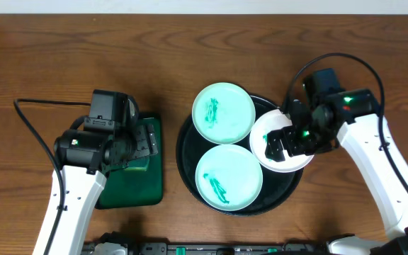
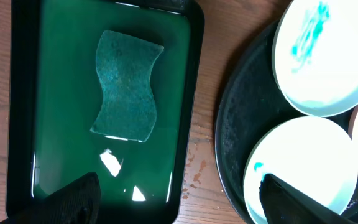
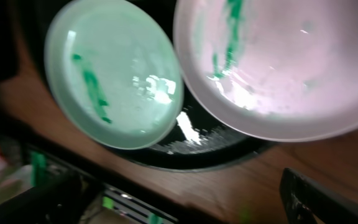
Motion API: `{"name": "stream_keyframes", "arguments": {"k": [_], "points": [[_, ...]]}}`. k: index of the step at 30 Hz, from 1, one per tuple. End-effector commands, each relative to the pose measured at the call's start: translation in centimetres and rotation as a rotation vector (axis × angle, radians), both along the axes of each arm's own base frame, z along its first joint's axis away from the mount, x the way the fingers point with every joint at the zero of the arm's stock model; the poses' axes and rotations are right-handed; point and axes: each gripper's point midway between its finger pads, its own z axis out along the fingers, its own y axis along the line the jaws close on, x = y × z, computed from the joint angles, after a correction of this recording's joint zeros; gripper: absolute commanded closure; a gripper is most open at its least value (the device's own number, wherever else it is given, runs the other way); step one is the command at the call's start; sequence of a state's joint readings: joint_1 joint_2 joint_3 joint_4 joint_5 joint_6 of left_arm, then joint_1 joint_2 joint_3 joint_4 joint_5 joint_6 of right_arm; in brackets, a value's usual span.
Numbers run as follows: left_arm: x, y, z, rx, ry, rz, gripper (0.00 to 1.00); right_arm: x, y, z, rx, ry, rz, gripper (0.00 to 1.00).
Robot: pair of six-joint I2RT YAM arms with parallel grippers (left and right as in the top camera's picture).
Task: Clean dirty plates on tray and stack at the side
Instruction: 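Move the right gripper to the rim of the white plate, then grasp the white plate rim with the right gripper and lift it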
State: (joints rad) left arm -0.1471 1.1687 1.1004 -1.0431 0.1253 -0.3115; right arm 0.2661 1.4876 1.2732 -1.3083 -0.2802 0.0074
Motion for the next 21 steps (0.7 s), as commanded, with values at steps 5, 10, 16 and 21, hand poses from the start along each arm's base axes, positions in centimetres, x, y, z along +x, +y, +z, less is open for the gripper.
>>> {"name": "stream_keyframes", "arguments": {"k": [5,10,16,21], "points": [[0.3,-0.1,0.7,-0.003,-0.019,0.002,0.18,1.4,0.6,0.3,-0.054,-0.084,0.027,0.01],[0.3,-0.1,0.7,-0.003,-0.019,0.002,0.18,3.4,1.4,0.7,-0.022,-0.167,0.025,0.01],[0.3,-0.1,0.7,-0.003,-0.019,0.002,0.18,4.7,2.8,1.3,0.049,-0.225,0.032,0.01],[0.3,-0.1,0.7,-0.003,-0.019,0.002,0.18,3.7,4.7,1.9,0.170,-0.181,0.055,0.01]]}}
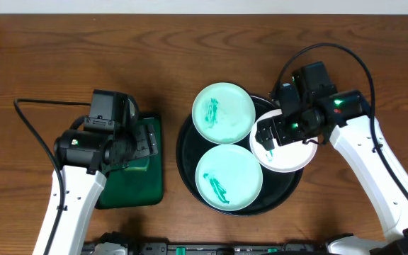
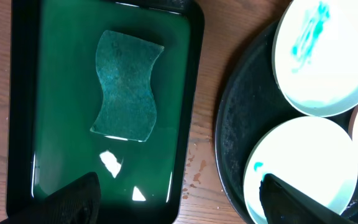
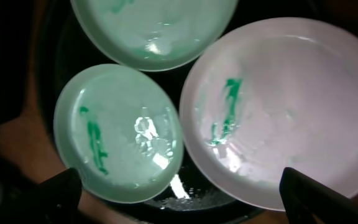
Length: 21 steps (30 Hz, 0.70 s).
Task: Clean dirty plates on tray and stack at the side
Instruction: 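Grasp the white plate rim with the right gripper and lift it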
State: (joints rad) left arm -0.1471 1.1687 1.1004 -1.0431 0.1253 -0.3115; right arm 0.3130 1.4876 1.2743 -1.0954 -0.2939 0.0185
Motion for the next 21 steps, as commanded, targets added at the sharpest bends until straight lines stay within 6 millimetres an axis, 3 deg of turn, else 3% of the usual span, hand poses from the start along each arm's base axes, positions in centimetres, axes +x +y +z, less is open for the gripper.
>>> {"name": "stream_keyframes", "arguments": {"k": [1,3,4,5,6,7,9,11,13,16,19,21], "points": [[0.3,-0.1,0.7,-0.003,-0.019,0.002,0.17,-0.5,2.1,1.1,0.106,0.019,0.031,0.10],[0.3,-0.1,0.7,-0.003,-0.019,0.002,0.18,-0.5,2.1,1.0,0.105,0.021,0.032,0.45],[0.3,-0.1,0.7,-0.003,-0.019,0.002,0.18,-0.6,2.1,0.9,0.104,0.024,0.034,0.39],[0.3,-0.1,0.7,-0.003,-0.019,0.002,0.18,-0.7,2.1,0.8,0.103,0.032,0.030,0.13],[0.3,-0.1,0.7,-0.003,-0.019,0.002,0.18,-0.8,2.0,0.6,0.100,0.041,0.020,0.09],[0.3,-0.1,0.7,-0.003,-0.019,0.002,0.18,-1.1,2.0,0.4,0.098,0.052,0.018,0.17],[0.3,-0.1,0.7,-0.003,-0.019,0.002,0.18,-1.4,1.9,-0.2,0.093,0.068,0.016,0.56],[0.3,-0.1,0.7,-0.003,-0.019,0.002,0.18,-1.7,1.7,-0.8,0.084,0.083,0.008,0.58],[0.3,-0.1,0.7,-0.003,-0.019,0.002,0.18,-1.7,1.4,-1.5,0.066,0.084,0.002,0.69],[0.3,-0.1,0.7,-0.003,-0.019,0.002,0.18,-1.7,1.3,-2.5,0.060,0.080,0.002,0.76],[0.3,-0.1,0.7,-0.003,-0.019,0.002,0.18,-1.7,1.4,-3.6,0.057,0.062,0.028,0.80],[0.3,-0.1,0.7,-0.003,-0.019,0.002,0.18,-1.7,1.3,-4.2,0.055,0.058,0.029,0.77]]}}
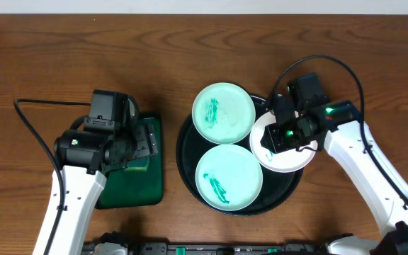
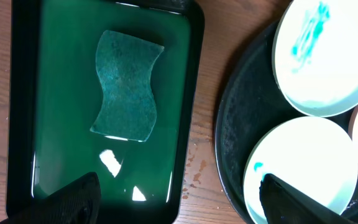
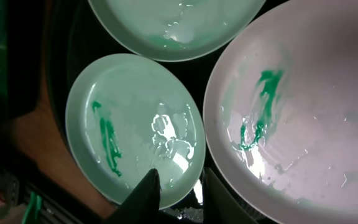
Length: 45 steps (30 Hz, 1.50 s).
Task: Clean dirty plates on tray and stack at the side
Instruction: 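Grasp the white plate rim with the right gripper and lift it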
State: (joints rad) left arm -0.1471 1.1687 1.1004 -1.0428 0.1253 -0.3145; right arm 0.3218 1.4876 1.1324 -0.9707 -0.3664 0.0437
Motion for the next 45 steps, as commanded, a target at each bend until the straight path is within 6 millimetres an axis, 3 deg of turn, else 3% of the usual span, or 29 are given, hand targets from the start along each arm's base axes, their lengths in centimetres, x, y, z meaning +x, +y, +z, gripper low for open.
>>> {"name": "stream_keyframes", "arguments": {"k": [1,2,3,6,7,29,32,34,38,45], "points": [[0.3,-0.1,0.7,-0.002,-0.019,-0.001,0.18,-0.7,0.1,-1.2,-0.009,0.013,0.021,0.74],[0.3,-0.1,0.7,-0.002,-0.019,-0.001,0.18,-0.8,0.1,-1.5,-0.008,0.021,0.016,0.66],[0.3,-0.1,0.7,-0.002,-0.019,-0.001,0.18,-1.0,0.3,-1.6,0.002,0.029,0.019,0.41],[0.3,-0.1,0.7,-0.002,-0.019,-0.001,0.18,-1.3,0.6,-1.8,0.023,0.032,0.036,0.20],[0.3,-0.1,0.7,-0.002,-0.019,-0.001,0.18,-1.3,0.7,-1.8,0.031,0.032,0.037,0.01],[0.3,-0.1,0.7,-0.002,-0.019,-0.001,0.18,0.4,1.5,-1.8,0.049,-0.015,-0.020,0.04],[0.4,-0.1,0.7,-0.002,-0.023,-0.001,0.18,1.7,1.9,-2.2,0.037,-0.063,-0.016,0.05],[0.4,-0.1,0.7,-0.002,-0.023,-0.001,0.18,2.9,2.5,-2.3,0.054,-0.103,-0.013,0.12],[0.4,-0.1,0.7,-0.002,-0.022,-0.001,0.18,5.4,3.6,-2.9,0.094,-0.157,-0.037,0.13],[0.4,-0.1,0.7,-0.002,-0.022,-0.001,0.17,7.6,4.2,-6.2,0.099,-0.146,-0.066,0.19]]}}
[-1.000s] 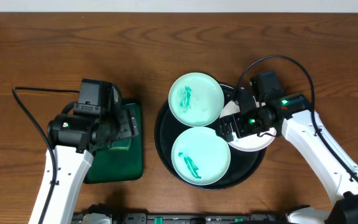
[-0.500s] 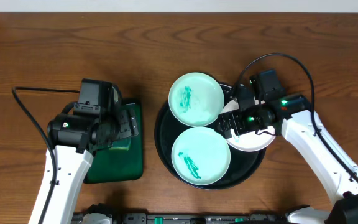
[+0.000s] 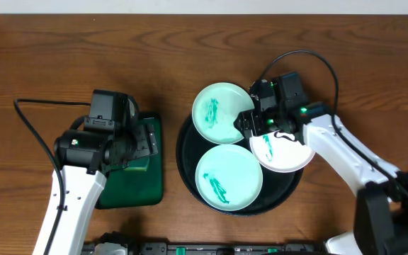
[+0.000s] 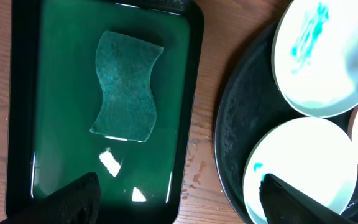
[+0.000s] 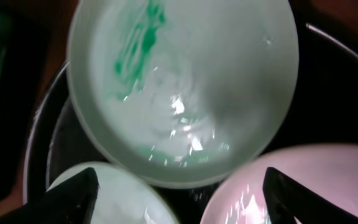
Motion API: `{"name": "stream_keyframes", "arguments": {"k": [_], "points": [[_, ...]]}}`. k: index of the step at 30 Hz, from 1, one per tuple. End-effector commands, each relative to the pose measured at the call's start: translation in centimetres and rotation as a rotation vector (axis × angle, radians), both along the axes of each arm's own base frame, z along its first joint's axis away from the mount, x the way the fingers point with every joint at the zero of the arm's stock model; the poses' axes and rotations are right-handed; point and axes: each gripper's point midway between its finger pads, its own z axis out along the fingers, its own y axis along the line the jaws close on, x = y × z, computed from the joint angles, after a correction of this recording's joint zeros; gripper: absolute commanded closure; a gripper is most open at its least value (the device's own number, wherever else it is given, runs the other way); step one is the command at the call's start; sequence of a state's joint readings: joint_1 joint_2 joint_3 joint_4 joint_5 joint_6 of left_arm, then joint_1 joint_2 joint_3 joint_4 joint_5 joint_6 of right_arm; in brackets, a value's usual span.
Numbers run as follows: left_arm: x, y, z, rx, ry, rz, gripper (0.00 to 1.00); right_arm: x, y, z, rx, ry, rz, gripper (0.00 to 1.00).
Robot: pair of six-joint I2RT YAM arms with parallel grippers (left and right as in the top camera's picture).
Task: Clean dirty plates on tray and stack at the side
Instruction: 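Grasp the white plate rim with the right gripper and lift it, then tilt the white plate up with the right gripper, holding it raised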
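Three dirty plates lie on the round black tray (image 3: 187, 159). They are a mint plate (image 3: 222, 113) at the back, a second mint plate (image 3: 229, 178) in front and a white plate (image 3: 287, 154) on the right, each smeared green. My right gripper (image 3: 250, 122) hovers open over the back mint plate (image 5: 179, 81), at its rim beside the white plate (image 5: 272, 186), and holds nothing. A green sponge (image 4: 128, 87) lies in the green rectangular tray (image 4: 23, 124). My left gripper (image 4: 179, 202) is open and empty above that tray's right edge.
The green tray (image 3: 129, 191) sits left of the black tray with a strip of bare wood between them (image 4: 201, 149). The right arm's cable (image 3: 310, 60) loops over the table behind the plates. Brown tabletop extends along the back and far left.
My right gripper has moved from over the white plate to the back mint plate's rim. Its fingers, close together then, are wide apart now. The left arm and the plates are unchanged.
My right gripper was open at the white plate's right side, then open over that plate, then over it with fingers close together. Now it is open over the back mint plate. The plates, sponge and left arm kept their places.
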State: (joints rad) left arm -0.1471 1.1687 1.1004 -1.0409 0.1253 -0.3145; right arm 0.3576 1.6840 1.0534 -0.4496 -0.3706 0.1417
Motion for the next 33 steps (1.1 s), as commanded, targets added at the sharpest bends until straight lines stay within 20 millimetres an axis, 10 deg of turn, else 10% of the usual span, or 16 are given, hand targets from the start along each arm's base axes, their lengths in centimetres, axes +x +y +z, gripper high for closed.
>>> {"name": "stream_keyframes", "arguments": {"k": [1,7,13,21,33], "points": [[0.3,-0.1,0.7,-0.002,-0.020,-0.001,0.18,0.1,0.1,-2.0,-0.005,0.045,-0.016,0.20],[0.3,-0.1,0.7,-0.002,-0.020,-0.001,0.18,0.8,0.4,-2.4,-0.001,0.028,-0.013,0.18],[0.3,-0.1,0.7,-0.002,-0.020,-0.001,0.18,0.4,0.4,1.7,0.012,0.004,-0.010,0.13],[0.3,-0.1,0.7,-0.002,-0.021,-0.001,0.18,-8.1,-2.3,6.6,-0.077,0.223,-0.103,0.18],[0.0,-0.1,0.6,0.000,-0.007,-0.001,0.18,-17.8,-2.3,-1.7,-0.234,0.511,-0.310,0.25]]}}
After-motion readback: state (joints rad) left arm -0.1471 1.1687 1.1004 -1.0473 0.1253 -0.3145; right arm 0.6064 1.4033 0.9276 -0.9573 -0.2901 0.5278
